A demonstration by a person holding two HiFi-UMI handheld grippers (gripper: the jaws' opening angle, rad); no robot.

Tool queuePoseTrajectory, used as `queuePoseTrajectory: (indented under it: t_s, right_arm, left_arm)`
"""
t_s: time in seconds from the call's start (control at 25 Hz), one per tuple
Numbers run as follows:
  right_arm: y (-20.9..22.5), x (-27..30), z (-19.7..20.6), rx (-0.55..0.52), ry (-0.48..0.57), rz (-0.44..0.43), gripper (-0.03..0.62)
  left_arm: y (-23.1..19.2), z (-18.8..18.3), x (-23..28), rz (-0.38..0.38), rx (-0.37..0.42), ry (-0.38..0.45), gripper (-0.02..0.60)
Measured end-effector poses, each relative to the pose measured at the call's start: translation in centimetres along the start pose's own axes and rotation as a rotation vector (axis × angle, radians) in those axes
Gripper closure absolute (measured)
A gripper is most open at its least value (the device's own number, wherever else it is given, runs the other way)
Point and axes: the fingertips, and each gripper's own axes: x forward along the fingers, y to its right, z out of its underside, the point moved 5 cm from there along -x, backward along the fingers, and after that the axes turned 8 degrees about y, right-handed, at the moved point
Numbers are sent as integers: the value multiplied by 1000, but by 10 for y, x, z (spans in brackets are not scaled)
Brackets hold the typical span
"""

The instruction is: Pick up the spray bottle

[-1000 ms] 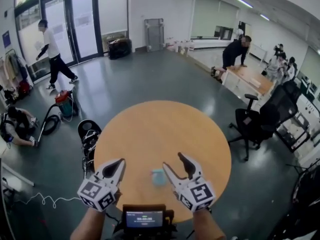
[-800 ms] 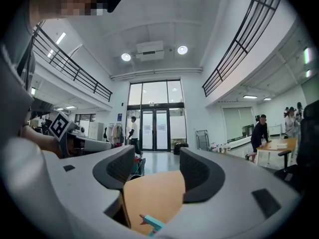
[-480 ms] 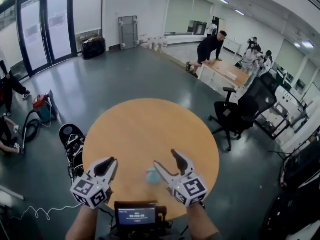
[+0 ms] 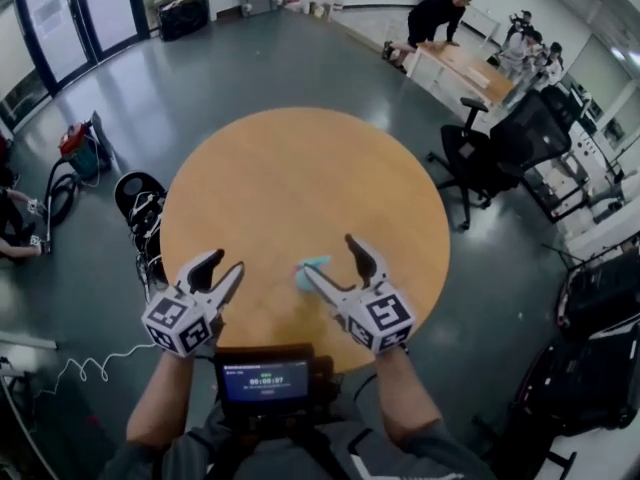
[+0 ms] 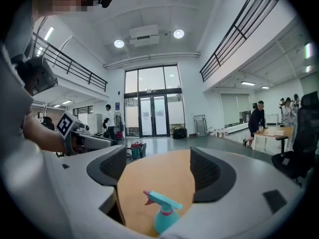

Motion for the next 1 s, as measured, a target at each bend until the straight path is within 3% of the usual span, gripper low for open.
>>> queuePoseTrajectory:
  t_s: [0.24, 0.44, 0.6, 1.0]
  right_arm:
    - [9, 3, 51, 26, -103, -14, 164]
    - [21, 3, 97, 64, -155, -4, 150]
    - [21, 6, 133, 77, -212, -37, 121]
    - [23, 18, 198, 82, -304, -75, 77]
  left_arm:
    - [-6, 38, 9, 2, -20, -102, 333]
    - [-11, 85, 15, 27, -101, -203, 272]
    - [-19, 118, 16, -6, -108, -265, 212]
    - [-26, 170, 18, -18, -87, -345, 202]
